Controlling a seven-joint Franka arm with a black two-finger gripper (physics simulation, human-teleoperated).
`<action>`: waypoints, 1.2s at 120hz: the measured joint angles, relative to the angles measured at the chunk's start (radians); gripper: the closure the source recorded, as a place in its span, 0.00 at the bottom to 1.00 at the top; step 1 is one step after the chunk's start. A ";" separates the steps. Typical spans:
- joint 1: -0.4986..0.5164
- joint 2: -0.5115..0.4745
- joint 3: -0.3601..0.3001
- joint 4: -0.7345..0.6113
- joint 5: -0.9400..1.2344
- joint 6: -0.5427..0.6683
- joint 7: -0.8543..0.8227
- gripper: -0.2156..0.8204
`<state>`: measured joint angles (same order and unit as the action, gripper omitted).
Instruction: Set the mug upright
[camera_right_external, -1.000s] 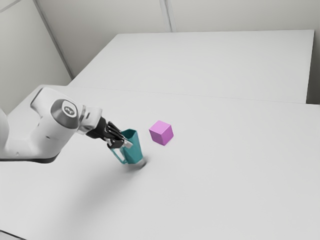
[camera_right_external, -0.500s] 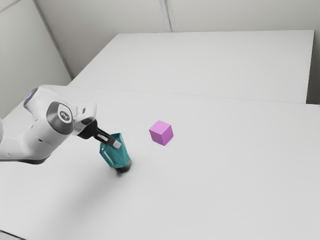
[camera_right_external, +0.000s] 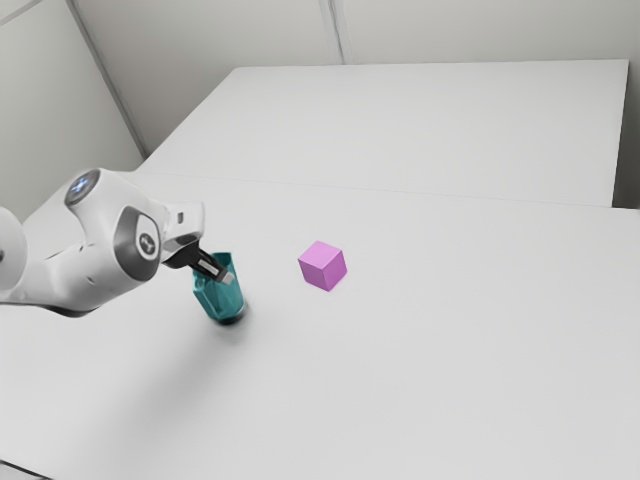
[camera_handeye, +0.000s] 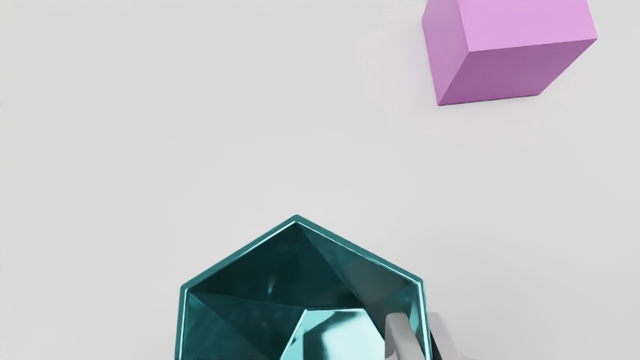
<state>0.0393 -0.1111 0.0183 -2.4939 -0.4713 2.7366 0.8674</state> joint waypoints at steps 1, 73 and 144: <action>0.000 0.001 -0.001 0.000 0.003 0.003 -0.003 0.97; -0.001 -0.060 -0.071 -0.076 0.037 0.053 -0.238 0.97; -0.002 -0.078 -0.070 -0.074 0.033 0.041 -0.343 0.34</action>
<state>0.0368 -0.1891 -0.0522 -2.5678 -0.4381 2.7772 0.5243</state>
